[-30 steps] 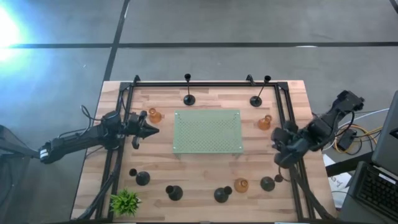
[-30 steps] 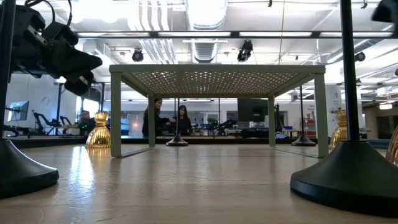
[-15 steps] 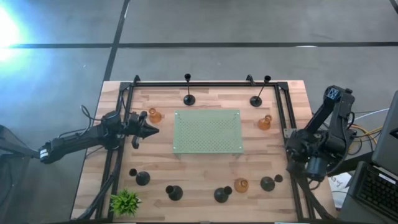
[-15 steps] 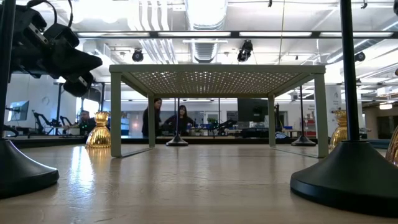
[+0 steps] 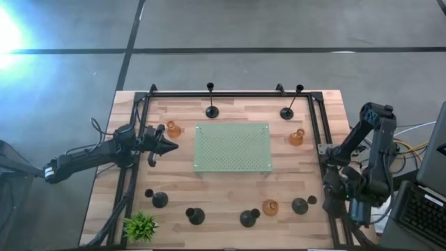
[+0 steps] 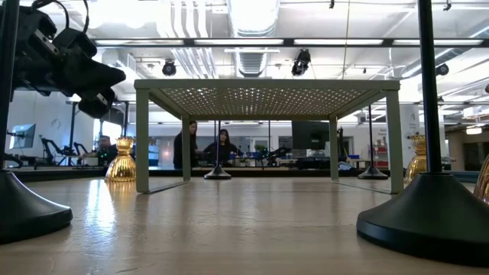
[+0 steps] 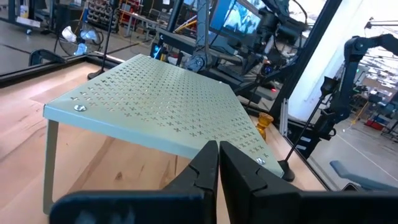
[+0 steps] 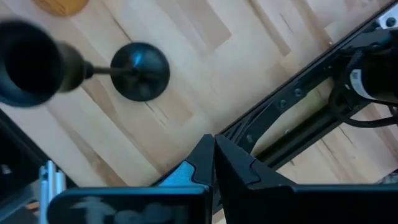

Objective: Pick & Place candle stick holders
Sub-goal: Put the black candle holder on the shelf

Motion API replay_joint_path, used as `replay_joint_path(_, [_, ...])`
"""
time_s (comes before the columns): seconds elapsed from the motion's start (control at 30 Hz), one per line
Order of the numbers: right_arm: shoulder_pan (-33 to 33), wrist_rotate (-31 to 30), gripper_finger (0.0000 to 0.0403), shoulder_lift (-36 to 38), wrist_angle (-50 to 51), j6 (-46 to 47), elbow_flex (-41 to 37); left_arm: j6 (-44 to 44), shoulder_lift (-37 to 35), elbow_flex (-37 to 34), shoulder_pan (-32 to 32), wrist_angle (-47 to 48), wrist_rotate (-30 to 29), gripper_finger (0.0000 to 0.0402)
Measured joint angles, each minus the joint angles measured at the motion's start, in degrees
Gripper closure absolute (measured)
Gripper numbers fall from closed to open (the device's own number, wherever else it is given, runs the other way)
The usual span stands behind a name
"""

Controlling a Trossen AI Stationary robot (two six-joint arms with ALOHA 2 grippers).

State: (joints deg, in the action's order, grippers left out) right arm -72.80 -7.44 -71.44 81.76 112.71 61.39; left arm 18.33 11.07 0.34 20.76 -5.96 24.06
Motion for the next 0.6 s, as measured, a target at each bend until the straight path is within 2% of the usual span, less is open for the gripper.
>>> replay_joint_path(0.13, [-1.1, 0.0, 0.0394, -2.7, -0.1, 0.5, 0.0, 0.0, 0.0, 0.0, 0.0, -0.4, 0.0, 0.0383])
replay_joint_path(0.3, [-1.1, -0.2, 0.0394, -1.5, -0.1, 2.4, 0.0, 1.9, 0.0, 0.0, 0.0, -0.1, 1.5, 0.0383])
replay_joint_path(0.5, [-1.1, -4.2, 0.0394, 1.0, 0.7, 3.9, 0.0, 4.2, 0.0, 0.0, 0.0, 1.9, 14.1, 0.0372])
replay_joint_path(0.6, [-1.1, -9.7, 0.0394, 2.0, 1.7, 3.9, -0.1, 5.1, 0.0, 0.0, 0.0, 2.2, 16.1, 0.0342])
